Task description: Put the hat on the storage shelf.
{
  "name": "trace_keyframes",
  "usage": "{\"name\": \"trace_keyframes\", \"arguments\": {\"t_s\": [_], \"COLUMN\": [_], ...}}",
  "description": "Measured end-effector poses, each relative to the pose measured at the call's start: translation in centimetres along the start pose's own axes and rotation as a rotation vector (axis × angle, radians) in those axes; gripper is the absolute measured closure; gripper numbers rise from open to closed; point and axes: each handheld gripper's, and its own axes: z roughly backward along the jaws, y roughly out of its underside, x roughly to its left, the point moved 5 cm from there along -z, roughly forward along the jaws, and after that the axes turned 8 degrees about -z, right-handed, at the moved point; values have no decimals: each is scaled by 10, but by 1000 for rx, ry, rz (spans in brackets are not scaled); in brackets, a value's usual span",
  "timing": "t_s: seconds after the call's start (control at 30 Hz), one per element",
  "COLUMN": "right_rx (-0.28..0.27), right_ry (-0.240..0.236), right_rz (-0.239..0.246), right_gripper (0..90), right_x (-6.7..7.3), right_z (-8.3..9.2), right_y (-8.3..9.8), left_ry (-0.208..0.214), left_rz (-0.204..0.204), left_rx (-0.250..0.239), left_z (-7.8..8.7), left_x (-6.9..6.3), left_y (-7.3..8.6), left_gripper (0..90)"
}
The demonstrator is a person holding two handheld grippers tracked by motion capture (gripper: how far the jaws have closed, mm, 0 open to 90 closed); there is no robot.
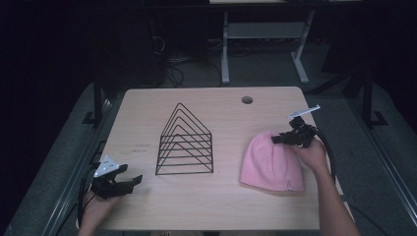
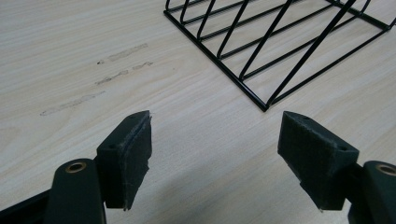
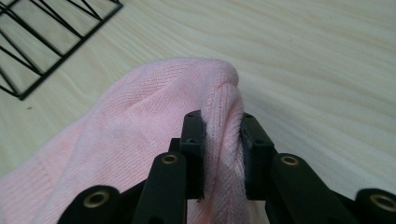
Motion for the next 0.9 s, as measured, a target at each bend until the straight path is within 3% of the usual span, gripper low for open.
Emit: {"name": "trace_keyframes", "arguments": {"t_s": [0.47,0.9], "right_rx": [-88,-286], "right_ry": [-31,-137], "right_rz": [57,99], "right_gripper": [756,763], "right_x": [23,51], "right_z": [35,75], "right_y": [-2,3], "left_ry": [14,16], "left_rz": [-3,-3], "left_rx": [9,9], "left_z": [-1,-2], "left_x": [-2,-4], "left_y": [0,1], "left_gripper": [258,258]}}
